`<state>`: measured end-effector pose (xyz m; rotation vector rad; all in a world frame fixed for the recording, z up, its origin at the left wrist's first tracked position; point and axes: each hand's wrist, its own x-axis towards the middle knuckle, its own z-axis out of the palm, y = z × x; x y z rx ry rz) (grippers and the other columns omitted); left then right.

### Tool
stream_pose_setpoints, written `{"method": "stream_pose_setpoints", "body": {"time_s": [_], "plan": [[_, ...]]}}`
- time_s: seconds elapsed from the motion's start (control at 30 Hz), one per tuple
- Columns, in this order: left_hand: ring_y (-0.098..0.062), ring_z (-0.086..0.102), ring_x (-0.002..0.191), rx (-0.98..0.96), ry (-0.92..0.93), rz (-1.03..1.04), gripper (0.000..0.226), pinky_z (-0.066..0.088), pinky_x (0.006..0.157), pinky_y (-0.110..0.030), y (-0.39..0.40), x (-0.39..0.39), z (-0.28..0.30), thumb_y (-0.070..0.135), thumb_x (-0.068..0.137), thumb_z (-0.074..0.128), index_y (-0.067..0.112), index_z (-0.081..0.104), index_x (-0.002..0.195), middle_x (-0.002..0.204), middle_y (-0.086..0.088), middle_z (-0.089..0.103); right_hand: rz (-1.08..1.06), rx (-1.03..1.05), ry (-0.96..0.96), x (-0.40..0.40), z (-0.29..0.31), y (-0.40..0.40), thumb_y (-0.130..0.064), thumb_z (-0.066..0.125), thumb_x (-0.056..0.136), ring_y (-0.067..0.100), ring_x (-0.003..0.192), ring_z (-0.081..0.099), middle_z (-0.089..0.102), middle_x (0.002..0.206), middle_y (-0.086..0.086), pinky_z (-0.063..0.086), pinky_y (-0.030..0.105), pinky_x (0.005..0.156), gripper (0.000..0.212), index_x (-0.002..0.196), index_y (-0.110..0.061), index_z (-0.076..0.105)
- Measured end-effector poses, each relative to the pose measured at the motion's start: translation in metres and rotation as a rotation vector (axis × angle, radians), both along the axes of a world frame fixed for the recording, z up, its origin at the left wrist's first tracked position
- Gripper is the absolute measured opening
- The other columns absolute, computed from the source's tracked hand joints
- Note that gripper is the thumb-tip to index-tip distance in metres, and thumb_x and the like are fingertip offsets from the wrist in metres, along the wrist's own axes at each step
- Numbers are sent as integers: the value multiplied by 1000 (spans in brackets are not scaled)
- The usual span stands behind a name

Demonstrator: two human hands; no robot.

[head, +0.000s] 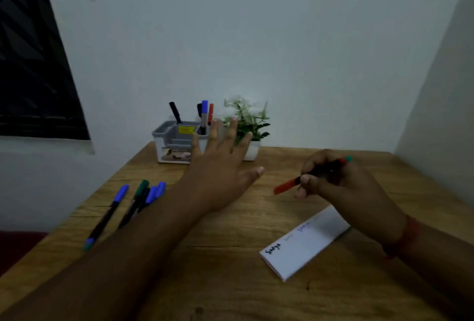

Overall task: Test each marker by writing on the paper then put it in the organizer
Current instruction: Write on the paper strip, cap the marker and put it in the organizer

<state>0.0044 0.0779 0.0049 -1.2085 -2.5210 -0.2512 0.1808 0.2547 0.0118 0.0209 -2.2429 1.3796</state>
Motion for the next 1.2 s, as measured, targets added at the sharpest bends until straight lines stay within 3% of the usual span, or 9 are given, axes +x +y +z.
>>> {"method": "stream_pose_setpoints", "body": {"time_s": [0.07,0.17,0.27,0.37,0.43,0.5,0.7,1.0,1.2], "plan": [[-20,-24,147,-32,-22,-126,76,-8,116,-61,10,24,-3,75,88,15,40,-3,154,163,8,-19,-38,-200,8,5,-4,5,0,67,88,27,77,76,73,84,12,62,31,73,9,97,1,63],[-6,16,147,28,-78,-287,60,-7,119,-54,19,45,-9,64,95,32,40,24,151,159,14,26,-38,-353,10,5,-7,10,-8,70,84,29,80,74,74,82,9,62,36,77,11,93,-3,67],[4,54,108,96,-166,-361,31,2,121,-48,26,51,-14,52,98,42,38,59,118,112,18,65,-15,-474,17,3,-12,12,-5,68,87,29,79,72,69,86,16,61,34,76,13,97,3,65],[0,55,79,127,-227,-365,19,27,114,-42,31,47,-19,46,97,46,34,61,97,81,15,62,6,-575,2,0,-17,11,0,67,88,26,78,71,66,89,16,62,37,79,11,98,4,64],[-3,52,74,163,-253,-365,21,47,88,-41,32,46,-22,45,98,46,31,61,92,76,13,59,34,-574,-23,-2,-21,13,-1,68,87,23,78,70,67,86,13,62,36,77,10,97,1,66],[-5,51,71,183,-257,-369,25,48,69,-42,32,48,-23,45,99,44,29,61,89,73,11,58,51,-556,-56,-3,-22,14,-3,69,86,20,76,69,68,82,11,60,32,74,10,95,-1,67],[-8,55,67,255,-411,-351,26,38,55,-25,34,51,-26,45,97,41,34,62,88,67,9,59,12,-572,-83,-4,-23,16,-10,66,90,17,68,67,69,75,11,58,26,64,8,94,-3,68],[-9,55,63,268,-394,-301,27,42,57,-33,41,59,-19,43,96,43,30,65,87,65,6,61,-107,-666,-62,-9,-23,12,-13,63,96,11,59,58,64,70,5,52,24,57,14,89,-1,65],[-3,59,57,326,-549,-216,28,38,51,-18,34,55,-18,35,100,45,29,66,83,61,3,63,-267,-912,83,-7,-11,44,-14,58,100,9,53,51,54,68,0,47,25,54,14,87,-9,59]]}}
